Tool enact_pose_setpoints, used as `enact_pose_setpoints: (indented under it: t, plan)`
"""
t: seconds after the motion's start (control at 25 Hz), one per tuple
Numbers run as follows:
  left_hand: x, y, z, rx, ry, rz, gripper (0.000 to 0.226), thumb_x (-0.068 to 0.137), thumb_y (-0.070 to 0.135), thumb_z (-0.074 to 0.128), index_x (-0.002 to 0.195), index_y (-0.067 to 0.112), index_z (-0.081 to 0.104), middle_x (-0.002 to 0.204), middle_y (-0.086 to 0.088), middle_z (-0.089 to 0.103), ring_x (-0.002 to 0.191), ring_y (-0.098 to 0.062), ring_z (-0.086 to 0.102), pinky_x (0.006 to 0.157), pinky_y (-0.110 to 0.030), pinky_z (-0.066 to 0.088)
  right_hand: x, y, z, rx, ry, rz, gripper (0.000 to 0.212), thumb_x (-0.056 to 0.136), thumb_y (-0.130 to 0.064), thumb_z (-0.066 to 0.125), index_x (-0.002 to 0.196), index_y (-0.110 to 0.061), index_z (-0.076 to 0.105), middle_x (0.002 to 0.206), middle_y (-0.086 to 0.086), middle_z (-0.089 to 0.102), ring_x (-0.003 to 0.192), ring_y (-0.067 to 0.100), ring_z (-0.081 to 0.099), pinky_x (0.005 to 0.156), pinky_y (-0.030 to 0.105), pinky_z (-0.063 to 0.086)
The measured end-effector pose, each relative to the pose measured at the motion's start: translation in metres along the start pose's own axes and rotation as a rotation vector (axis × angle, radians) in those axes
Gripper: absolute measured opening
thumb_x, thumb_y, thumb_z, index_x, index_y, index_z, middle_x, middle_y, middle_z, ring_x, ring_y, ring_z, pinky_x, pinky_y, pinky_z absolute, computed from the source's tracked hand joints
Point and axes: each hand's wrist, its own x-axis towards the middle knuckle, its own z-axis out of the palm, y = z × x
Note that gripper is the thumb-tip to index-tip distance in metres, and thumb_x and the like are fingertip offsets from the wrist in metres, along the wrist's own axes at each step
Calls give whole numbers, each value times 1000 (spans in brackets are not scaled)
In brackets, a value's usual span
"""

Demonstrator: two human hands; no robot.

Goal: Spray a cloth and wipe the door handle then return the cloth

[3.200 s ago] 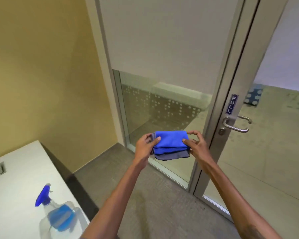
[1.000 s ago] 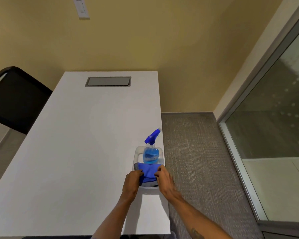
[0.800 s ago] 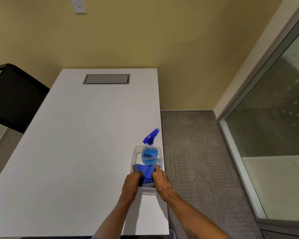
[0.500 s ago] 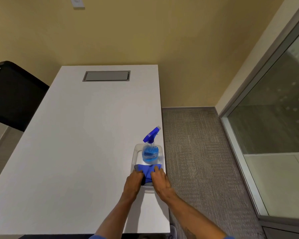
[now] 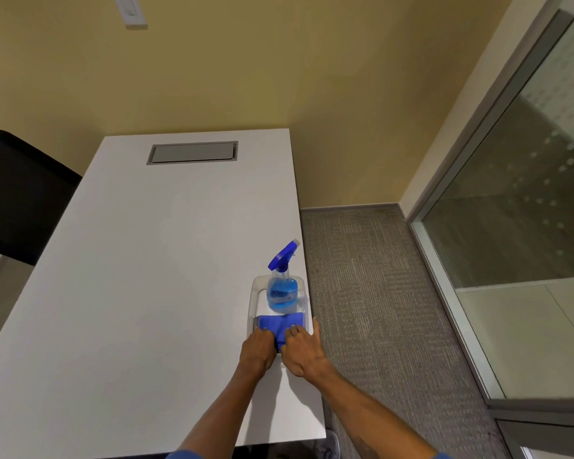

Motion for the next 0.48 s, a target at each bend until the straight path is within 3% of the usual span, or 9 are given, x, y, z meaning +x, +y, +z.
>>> enact_pose_setpoints:
  t: [0.08,0.2,0.24,0.32,0.4,0.48]
  plan:
    - [-6,-1,-1,40,42,40,29,111,25,42,130,9,58,135,-11,65,121,-24,64,104,-32,51,-7,3,-6,15,71,-5,47,106,-25,40,148,-4,43,155,18,43,149,32,33,123,65,6]
    - [-19,1,-12,-127,87,70,37,114,28,30,130,8,56,135,-16,65,121,-28,64,110,-40,51,-17,4,-19,79,177,30,53,108,-28,38,156,-5,32,164,17,32,156,32,22,126,57,7]
    - [-22,2,-16,-110,77,114,40,115,29,29,138,8,53,144,-17,61,132,-30,59,115,-43,48,-20,4,-21,91,208,53,53,110,-30,34,157,-7,30,167,16,28,157,31,19,127,55,7]
    - [-30,7,-24,-10,40,196,52,114,37,29,160,11,33,168,-12,36,157,-31,31,126,-46,36,-34,5,-29,161,247,94,55,111,-33,27,161,-10,21,171,14,16,159,29,11,127,52,6]
    - [-38,13,-27,58,59,258,61,114,43,28,167,15,14,175,-6,16,163,-26,13,131,-42,26,-48,9,-35,197,266,155,58,112,-37,22,163,-13,11,173,13,5,160,28,2,128,50,2]
    - [-44,21,-31,98,88,351,64,114,42,29,167,15,6,176,-7,7,164,-25,7,133,-39,20,-60,10,-43,229,329,200,59,111,-41,19,164,-16,7,173,11,1,160,28,-2,128,49,0]
